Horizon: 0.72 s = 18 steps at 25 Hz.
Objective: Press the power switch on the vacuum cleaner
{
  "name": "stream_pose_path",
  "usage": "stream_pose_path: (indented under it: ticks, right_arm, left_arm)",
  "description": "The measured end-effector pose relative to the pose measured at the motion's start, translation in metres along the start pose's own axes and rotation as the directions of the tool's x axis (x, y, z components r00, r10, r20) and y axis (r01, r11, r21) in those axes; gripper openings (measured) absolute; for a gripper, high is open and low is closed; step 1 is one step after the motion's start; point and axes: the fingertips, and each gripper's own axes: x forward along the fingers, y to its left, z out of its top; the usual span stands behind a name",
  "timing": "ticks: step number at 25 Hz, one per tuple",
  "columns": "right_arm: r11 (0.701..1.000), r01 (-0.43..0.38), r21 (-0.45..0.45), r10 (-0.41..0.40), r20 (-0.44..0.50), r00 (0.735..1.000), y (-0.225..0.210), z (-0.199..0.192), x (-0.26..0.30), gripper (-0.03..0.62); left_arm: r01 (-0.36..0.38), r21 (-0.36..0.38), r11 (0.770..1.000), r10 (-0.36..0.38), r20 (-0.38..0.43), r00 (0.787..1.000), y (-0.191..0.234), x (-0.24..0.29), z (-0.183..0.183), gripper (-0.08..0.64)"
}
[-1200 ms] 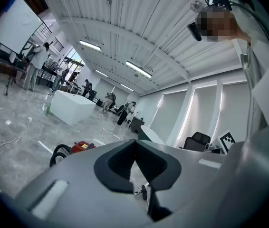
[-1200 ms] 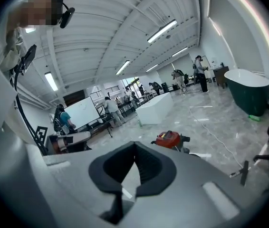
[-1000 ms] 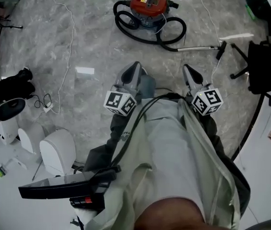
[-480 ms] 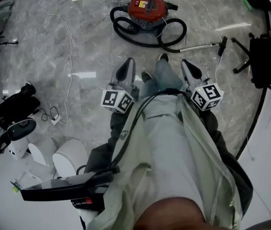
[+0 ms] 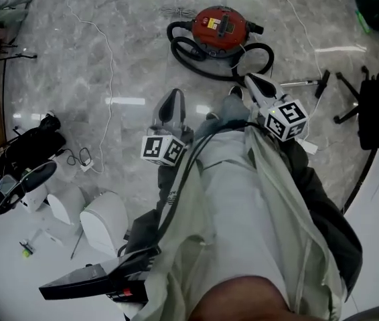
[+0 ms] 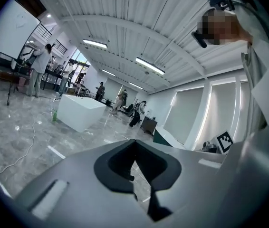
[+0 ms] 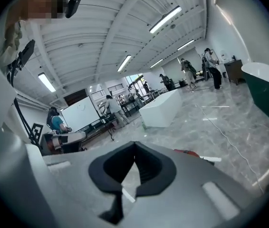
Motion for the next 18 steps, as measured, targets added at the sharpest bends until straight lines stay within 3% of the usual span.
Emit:
stream_pose_path:
  ticks: [4,7,13,18]
  right_arm:
    - [0.999,-0.042,-0.021,0.042,-0.023,0.999,-0.017,0.019,0.023,0.002]
    - [1.000,-0.023,-0.013,0.022,-0.048,0.999,-0.034,0.021,0.028,0.002]
    - [0.993,0.122,0.012,-0.121,-0.039,0.992,-0.075,0.013,0.031,0.002]
    - [0.962,0.271,0.014,-0.271,0.009,0.963,-0.112,0.005,0.056,0.002]
  left_arm:
    - [-0.012,-0.017,1.000,0.011,-0.028,1.000,0.001,0.032,-0.004,0.003]
    - [0.019,-0.040,0.999,-0.022,-0.080,0.997,-0.003,0.058,-0.016,0.003]
    - [0.053,-0.084,0.995,-0.070,-0.214,0.974,0.016,0.103,-0.050,0.003]
    - [0.134,-0.028,0.991,-0.136,-0.305,0.943,0.067,0.165,-0.083,0.003]
